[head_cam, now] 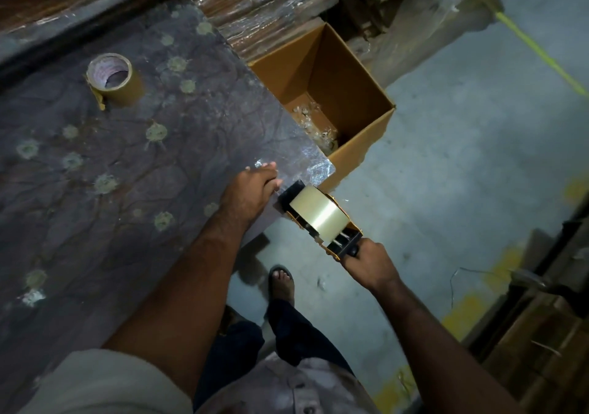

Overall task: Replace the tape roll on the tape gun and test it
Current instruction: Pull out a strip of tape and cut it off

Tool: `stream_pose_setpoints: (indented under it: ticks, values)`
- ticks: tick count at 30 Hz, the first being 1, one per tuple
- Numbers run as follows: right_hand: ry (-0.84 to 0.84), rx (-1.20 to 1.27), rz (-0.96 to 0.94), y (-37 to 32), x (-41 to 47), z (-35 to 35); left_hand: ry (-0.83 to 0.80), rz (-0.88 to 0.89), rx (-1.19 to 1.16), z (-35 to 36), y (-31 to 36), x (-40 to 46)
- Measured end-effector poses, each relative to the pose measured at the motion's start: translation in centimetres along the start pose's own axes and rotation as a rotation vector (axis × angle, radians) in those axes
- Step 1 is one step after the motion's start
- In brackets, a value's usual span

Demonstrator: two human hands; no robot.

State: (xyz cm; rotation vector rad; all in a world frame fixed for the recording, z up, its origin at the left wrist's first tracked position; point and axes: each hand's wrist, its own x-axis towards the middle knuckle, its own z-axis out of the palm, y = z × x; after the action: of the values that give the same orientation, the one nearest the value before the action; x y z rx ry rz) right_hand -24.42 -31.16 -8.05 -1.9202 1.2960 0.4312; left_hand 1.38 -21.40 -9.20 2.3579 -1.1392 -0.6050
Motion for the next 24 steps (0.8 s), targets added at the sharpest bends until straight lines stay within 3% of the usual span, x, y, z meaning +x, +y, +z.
stream_pose_setpoints:
  ticks: [4,10,13,16,20,24]
  values:
    - [-0.021,0.054,0.076,1.0,-0.2,-0.6,0.042,-0.165,0.029,0.3,2.4,0.3]
    - [-0.295,0.41,0.266,-0.6,0.5,-1.4,0.095,-0.195,0.167,1.3,3.3,0.5]
    - [-0.421,0.27,0.329,1.7,-0.4,-1.8,0.1,-0.18,0.243,1.6,3.0,0.7]
    - [-0.411,0.333,0.418,4.6,-2.0,-0.7,0.116,-0.167,0.216,1.7,2.7,0.9]
    - [-0.357,0.487,0.437,3.1,-0.5,-2.1,0.113,-0.143,0.204,1.6,2.9,0.7]
    - [-0.336,0.529,0.397,1.2,-0.1,-3.8,0.061,-0.172,0.004,1.2,2.0,1.0]
